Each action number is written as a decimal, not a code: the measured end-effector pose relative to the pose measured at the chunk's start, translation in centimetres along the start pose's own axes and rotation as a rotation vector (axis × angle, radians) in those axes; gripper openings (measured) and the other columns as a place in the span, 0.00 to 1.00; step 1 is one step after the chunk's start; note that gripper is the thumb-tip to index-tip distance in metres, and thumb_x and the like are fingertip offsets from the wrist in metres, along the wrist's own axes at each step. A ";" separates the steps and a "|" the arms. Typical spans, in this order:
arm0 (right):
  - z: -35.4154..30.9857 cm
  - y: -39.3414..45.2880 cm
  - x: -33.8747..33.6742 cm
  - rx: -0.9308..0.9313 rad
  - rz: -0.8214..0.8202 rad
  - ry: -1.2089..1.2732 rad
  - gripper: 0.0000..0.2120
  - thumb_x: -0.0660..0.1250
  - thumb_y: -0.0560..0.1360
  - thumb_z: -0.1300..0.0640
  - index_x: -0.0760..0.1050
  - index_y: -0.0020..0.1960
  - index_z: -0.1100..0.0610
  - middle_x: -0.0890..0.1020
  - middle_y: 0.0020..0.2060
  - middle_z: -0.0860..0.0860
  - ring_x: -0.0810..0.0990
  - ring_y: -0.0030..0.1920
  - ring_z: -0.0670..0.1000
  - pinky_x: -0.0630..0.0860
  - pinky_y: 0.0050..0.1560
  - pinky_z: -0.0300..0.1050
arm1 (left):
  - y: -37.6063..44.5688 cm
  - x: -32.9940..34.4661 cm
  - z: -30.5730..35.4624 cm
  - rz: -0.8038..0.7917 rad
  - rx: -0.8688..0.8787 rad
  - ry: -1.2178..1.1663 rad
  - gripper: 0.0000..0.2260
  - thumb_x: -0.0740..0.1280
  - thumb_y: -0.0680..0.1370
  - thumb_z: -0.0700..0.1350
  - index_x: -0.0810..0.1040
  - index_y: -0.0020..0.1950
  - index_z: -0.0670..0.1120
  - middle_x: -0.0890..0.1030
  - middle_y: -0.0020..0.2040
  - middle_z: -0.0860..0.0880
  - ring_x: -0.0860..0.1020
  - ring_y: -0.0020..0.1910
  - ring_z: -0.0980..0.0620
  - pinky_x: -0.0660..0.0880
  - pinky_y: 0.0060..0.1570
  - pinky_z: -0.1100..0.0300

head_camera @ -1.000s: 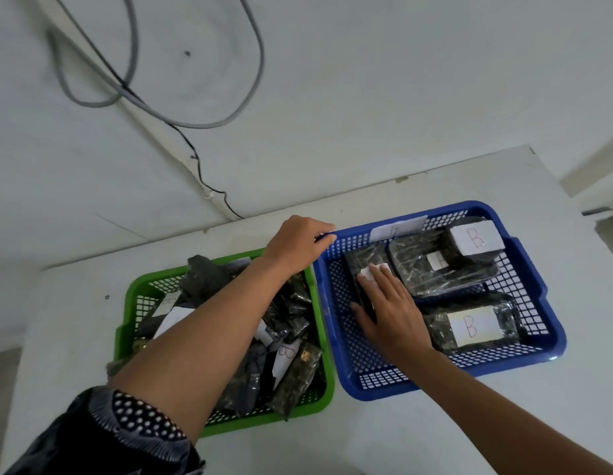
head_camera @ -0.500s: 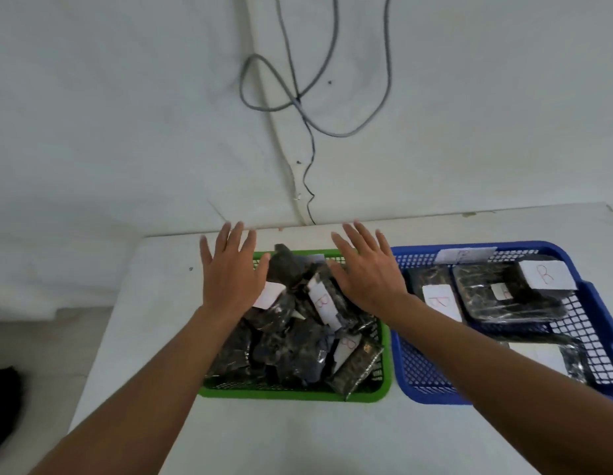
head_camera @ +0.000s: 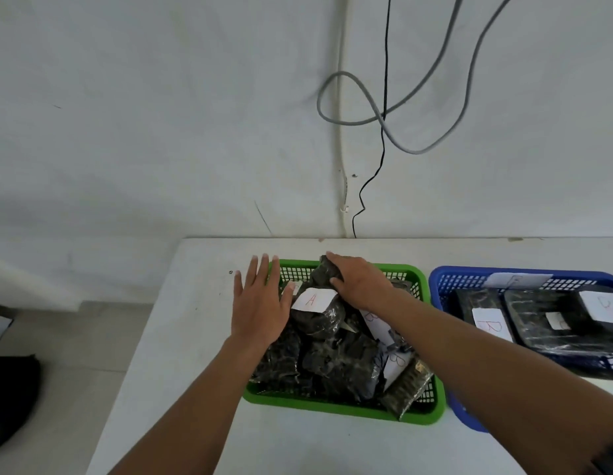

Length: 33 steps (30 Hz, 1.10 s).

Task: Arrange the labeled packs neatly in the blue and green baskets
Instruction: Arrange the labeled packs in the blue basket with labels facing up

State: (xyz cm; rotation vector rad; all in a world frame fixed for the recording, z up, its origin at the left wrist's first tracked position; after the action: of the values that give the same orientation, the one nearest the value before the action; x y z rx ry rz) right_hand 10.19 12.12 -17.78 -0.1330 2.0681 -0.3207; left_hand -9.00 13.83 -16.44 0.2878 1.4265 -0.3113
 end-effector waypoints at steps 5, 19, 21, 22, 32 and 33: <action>1.0 0.0 0.2 0.027 0.010 0.124 0.25 0.70 0.77 0.53 0.70 0.72 0.56 0.77 0.63 0.56 0.75 0.64 0.58 0.71 0.65 0.50 | 0.9 0.5 0.2 -0.047 -0.021 -0.161 0.27 0.52 0.84 0.58 0.58 0.80 0.47 0.60 0.80 0.48 0.52 0.80 0.49 0.50 0.78 0.50; 0.2 -1.2 -1.2 -0.157 0.211 0.356 0.27 0.77 0.71 0.61 0.75 0.69 0.57 0.80 0.60 0.54 0.78 0.58 0.51 0.75 0.65 0.51 | 1.1 0.3 1.2 -0.079 -0.192 -0.571 0.22 0.55 0.81 0.63 0.82 0.48 0.51 0.83 0.44 0.49 0.79 0.43 0.50 0.73 0.41 0.56; -1.1 -1.8 -2.0 -0.292 0.287 0.314 0.28 0.77 0.70 0.64 0.75 0.69 0.60 0.79 0.60 0.55 0.78 0.60 0.54 0.74 0.67 0.49 | 1.7 -0.3 1.2 -0.071 -0.275 -0.721 0.26 0.54 0.80 0.65 0.79 0.40 0.47 0.81 0.37 0.50 0.79 0.39 0.51 0.74 0.39 0.56; -1.6 -2.2 -2.5 -0.350 0.327 0.286 0.27 0.76 0.70 0.65 0.76 0.68 0.61 0.79 0.60 0.55 0.77 0.61 0.55 0.73 0.67 0.48 | 2.0 -0.3 1.2 -0.084 -0.350 -0.835 0.25 0.56 0.80 0.66 0.80 0.41 0.48 0.83 0.38 0.50 0.81 0.40 0.52 0.77 0.41 0.55; -0.8 -3.6 -3.4 -0.365 0.336 0.389 0.27 0.73 0.72 0.61 0.74 0.70 0.55 0.75 0.67 0.52 0.74 0.67 0.50 0.70 0.69 0.45 | 1.9 0.9 1.6 -0.272 -0.699 -1.636 0.09 0.73 0.76 0.40 0.81 0.55 0.40 0.82 0.56 0.38 0.82 0.56 0.43 0.82 0.40 0.57; 0.1 -3.2 -3.1 -0.233 0.285 0.531 0.26 0.71 0.74 0.59 0.73 0.71 0.53 0.75 0.68 0.50 0.73 0.67 0.47 0.70 0.69 0.45 | 1.8 1.0 1.6 -0.267 -0.680 -1.667 0.10 0.72 0.76 0.39 0.82 0.57 0.41 0.82 0.57 0.39 0.81 0.57 0.43 0.82 0.41 0.56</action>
State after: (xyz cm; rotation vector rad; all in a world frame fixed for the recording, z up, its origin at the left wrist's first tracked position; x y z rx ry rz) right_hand 11.72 9.69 -14.33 0.1220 2.6068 0.0748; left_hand -6.72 14.90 -17.18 -0.6406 -0.1558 -0.1538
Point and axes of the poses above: each hand's wrist, its own y-axis towards the middle knuckle, its own x-axis out of the palm, z = x × y, the point moved 7 cm from there along y, towards the middle knuckle
